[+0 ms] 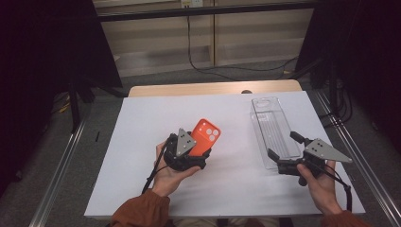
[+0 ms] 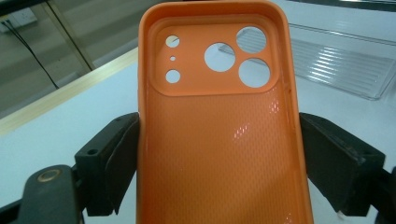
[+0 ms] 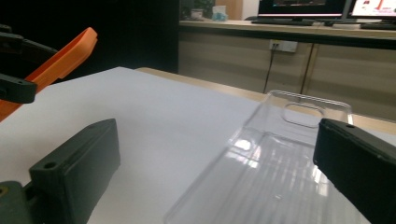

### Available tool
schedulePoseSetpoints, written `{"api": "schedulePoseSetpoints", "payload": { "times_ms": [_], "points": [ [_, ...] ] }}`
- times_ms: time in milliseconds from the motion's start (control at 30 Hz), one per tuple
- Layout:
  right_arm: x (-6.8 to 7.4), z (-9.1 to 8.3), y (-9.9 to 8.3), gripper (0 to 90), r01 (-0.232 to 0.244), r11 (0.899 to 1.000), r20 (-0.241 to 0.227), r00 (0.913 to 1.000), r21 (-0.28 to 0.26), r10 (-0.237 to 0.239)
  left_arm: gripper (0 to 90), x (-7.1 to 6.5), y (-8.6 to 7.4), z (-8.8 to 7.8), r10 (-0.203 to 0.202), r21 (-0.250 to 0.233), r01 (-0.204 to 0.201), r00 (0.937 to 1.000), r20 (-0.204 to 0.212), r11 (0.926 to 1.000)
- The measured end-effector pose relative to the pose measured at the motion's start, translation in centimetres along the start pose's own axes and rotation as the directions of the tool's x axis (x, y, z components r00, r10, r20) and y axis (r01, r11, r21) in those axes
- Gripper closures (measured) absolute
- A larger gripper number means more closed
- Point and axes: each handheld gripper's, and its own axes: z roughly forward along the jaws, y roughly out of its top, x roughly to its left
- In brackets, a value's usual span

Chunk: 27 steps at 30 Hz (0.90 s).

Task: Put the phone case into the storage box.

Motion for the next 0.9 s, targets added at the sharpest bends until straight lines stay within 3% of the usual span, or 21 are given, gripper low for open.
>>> {"api": "schedulePoseSetpoints", "payload": {
  "times_ms": [200, 467, 900],
  "points": [
    [2.0, 1.5, 0.6, 0.0, 0.018, 1.000, -0.045, 0.9988, 0.021, -0.017, 16.4, -0.8, -0.4, -0.3, 0.018, 0.001, -0.018, 0.9998, -0.008, 0.9998],
    [3.7, 3.0, 1.1, 0.9, -0.016, 0.997, -0.067, 0.9975, 0.081, 0.022, 16.4, -2.2, -0.3, -0.2, 0.069, -0.003, -0.069, 0.9976, -0.009, 0.9976],
    [5.1, 4.6, 2.1, 2.3, -0.027, 0.989, -0.108, 0.9932, 0.144, 0.043, 16.4, -3.2, -0.8, 0.0, 0.110, -0.044, -0.114, 0.9898, -0.091, 0.9925]
  ]
}}
